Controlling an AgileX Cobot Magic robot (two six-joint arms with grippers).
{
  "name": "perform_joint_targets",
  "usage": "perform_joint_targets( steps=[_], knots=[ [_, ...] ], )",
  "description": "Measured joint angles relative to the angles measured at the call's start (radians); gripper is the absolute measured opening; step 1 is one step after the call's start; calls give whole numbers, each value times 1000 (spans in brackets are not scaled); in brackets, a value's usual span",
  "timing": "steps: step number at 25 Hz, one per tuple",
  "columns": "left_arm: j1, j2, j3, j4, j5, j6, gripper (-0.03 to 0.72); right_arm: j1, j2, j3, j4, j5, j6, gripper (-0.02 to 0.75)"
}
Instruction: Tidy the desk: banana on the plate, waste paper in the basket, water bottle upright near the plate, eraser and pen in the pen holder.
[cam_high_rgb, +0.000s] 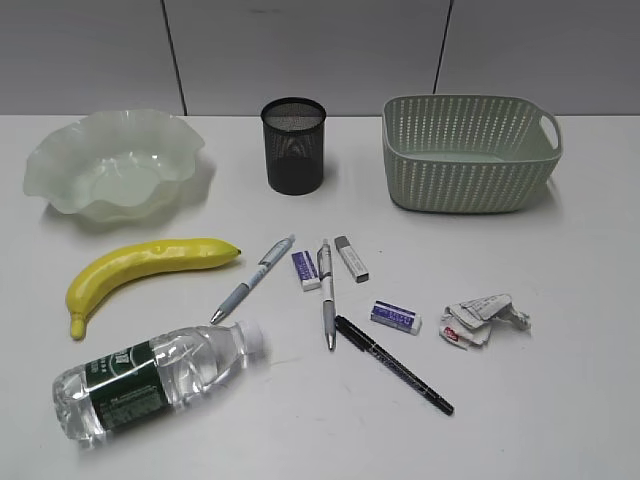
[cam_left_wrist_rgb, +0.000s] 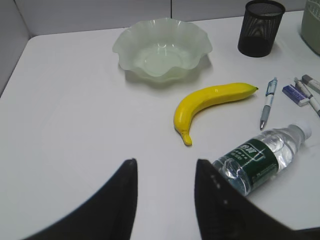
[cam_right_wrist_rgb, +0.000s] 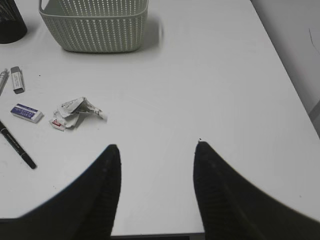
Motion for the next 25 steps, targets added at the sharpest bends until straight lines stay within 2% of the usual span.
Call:
perform_joint_targets(
  steps=[25],
  knots=[
    [0,0,0,0,0,0,291,0,0,0,0,0,0,384]
  ],
)
